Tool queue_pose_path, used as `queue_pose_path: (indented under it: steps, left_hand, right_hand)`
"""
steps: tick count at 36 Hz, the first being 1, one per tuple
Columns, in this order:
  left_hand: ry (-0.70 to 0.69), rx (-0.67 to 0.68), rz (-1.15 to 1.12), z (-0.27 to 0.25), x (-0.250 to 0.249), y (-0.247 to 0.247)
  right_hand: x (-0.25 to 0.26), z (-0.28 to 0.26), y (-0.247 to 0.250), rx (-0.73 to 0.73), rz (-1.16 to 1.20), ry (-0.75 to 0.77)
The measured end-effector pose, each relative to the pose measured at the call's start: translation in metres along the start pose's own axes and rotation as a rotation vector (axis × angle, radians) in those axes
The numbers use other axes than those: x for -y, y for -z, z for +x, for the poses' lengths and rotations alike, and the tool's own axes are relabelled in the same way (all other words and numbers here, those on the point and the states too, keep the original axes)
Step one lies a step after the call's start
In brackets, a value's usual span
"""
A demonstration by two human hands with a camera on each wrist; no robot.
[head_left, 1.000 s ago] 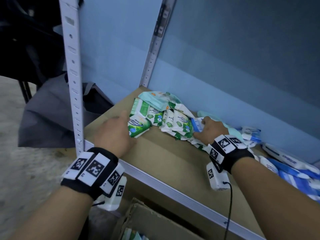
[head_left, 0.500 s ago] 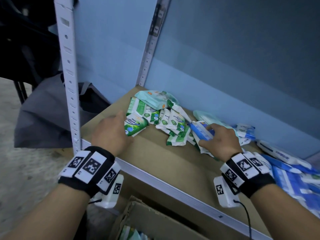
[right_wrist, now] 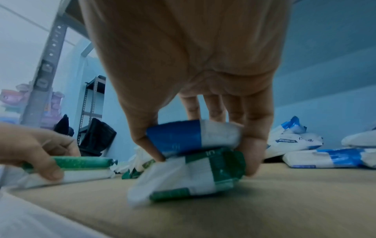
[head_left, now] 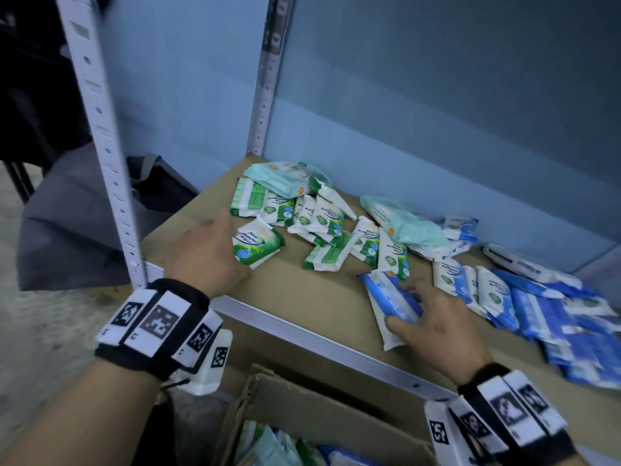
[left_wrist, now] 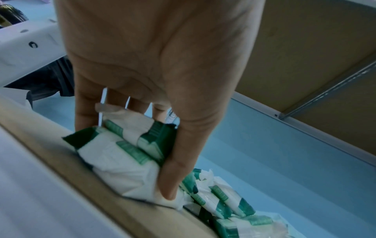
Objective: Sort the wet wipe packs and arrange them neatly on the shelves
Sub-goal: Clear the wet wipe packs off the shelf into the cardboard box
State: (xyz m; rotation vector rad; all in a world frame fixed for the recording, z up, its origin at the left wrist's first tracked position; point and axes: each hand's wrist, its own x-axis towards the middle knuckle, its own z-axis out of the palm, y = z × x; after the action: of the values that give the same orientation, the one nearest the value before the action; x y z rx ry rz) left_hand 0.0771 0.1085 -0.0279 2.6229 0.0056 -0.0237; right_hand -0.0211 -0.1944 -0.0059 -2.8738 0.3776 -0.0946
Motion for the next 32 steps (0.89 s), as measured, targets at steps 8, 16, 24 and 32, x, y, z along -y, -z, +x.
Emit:
queue_pose_path:
  steps: [8, 16, 24, 32]
  left_hand:
    - [0.017, -0.031, -0.050, -0.002, -0.001, -0.002]
    - [-0.016, -0.043, -0.029, -0.001, 0.000, -0.004]
    - [-0.033, -0.033, 0.059, -0.006, -0.003, -0.004]
    - [-0.082, -0.046, 0.018, -0.028, -0.004, -0.005]
  right_hand:
    - [0.007, 0.004, -0.010, -0.056, -0.149, -0.053]
    - [0.016, 0.007, -0.019, -0.031, -0.320, -0.056]
    - [0.030, 0.001, -0.025, 0.003, -0.274, -0.123]
    - [0.026, 0.000, -0.025, 0.049, -0.203, -0.126]
